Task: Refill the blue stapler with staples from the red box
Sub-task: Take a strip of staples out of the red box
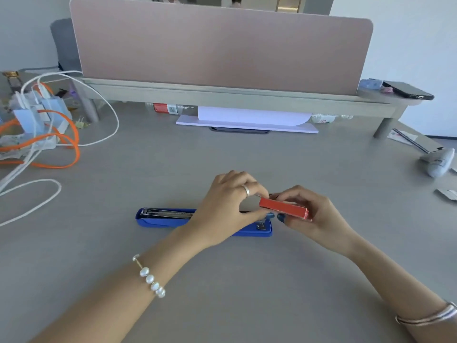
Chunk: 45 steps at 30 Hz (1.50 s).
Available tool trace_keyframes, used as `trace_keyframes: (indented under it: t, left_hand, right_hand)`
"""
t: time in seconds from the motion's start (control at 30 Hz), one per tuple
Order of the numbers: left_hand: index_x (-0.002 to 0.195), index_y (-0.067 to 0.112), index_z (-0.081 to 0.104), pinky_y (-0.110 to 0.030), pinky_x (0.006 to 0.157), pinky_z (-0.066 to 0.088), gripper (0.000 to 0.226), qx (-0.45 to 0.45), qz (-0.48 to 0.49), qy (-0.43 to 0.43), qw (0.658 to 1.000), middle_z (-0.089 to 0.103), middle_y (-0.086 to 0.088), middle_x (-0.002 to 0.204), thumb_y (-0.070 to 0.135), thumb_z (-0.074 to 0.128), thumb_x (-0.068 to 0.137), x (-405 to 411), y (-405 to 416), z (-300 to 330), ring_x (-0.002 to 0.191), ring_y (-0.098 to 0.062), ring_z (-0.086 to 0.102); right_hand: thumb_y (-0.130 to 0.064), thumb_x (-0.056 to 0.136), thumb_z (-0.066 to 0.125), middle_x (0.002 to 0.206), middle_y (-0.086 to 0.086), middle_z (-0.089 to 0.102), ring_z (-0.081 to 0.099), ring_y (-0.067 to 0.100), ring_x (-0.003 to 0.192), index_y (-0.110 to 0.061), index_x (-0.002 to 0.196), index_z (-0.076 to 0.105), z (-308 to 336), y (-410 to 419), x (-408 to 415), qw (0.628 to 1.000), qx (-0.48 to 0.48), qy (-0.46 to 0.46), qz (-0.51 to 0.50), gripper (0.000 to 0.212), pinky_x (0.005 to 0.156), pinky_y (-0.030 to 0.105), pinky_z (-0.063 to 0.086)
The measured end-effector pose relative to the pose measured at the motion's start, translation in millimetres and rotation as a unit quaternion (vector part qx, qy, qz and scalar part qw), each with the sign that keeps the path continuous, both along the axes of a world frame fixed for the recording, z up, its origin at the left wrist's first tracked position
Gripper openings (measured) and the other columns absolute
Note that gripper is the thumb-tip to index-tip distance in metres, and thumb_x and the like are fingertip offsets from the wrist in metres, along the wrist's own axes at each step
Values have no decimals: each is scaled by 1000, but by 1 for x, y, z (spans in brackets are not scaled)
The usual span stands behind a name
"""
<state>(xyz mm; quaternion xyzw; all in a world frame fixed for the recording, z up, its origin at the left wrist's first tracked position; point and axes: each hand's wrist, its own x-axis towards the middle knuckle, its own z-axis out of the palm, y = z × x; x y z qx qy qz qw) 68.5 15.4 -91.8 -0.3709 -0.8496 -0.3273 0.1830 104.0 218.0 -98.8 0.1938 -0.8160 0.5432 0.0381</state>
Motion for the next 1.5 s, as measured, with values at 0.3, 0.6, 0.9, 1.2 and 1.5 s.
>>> trace_keyframes:
  t: [0.3,0.6,0.9,1.2,1.5]
  left_hand:
    - [81,24,71,-23,70,44,17,126,-21,-74,989,60,11,74,35,58,81,7,-3,-7,75,-9,54]
    - [114,17,48,-36,46,47,23,41,17,219,975,61,-4,56,32,46,96,9,-6,-5,47,-24,51]
    - [102,54,37,-8,73,40,33,3,-14,-18,1000,46,41,103,43,49,73,29,-5,8,84,9,50]
    - [97,9,67,-37,63,52,28,-107,-12,172,979,38,-3,129,12,41,86,26,-1,-2,87,-26,63]
    - [79,7,67,-17,82,44,43,-115,35,22,993,26,-5,152,34,34,85,34,12,-13,119,-8,38]
  right_hand:
    - [-11,80,64,111,-10,67,62,12,104,-25,107,62,-7,1,0,995,86,47,-21,31,87,36,48]
    - [-10,82,64,103,-4,69,64,20,94,-23,106,64,-7,-5,9,996,77,46,-15,27,84,42,49]
    - [-13,81,64,105,-10,68,65,10,98,-20,105,64,-1,-7,13,997,48,63,-2,25,86,24,50]
    - [-16,81,67,96,-2,71,65,14,91,-17,103,64,-4,-6,12,993,88,78,-21,21,81,30,51]
    - [-9,81,66,103,-7,68,60,8,97,-18,108,64,-4,-3,8,984,138,114,-27,28,79,11,44]
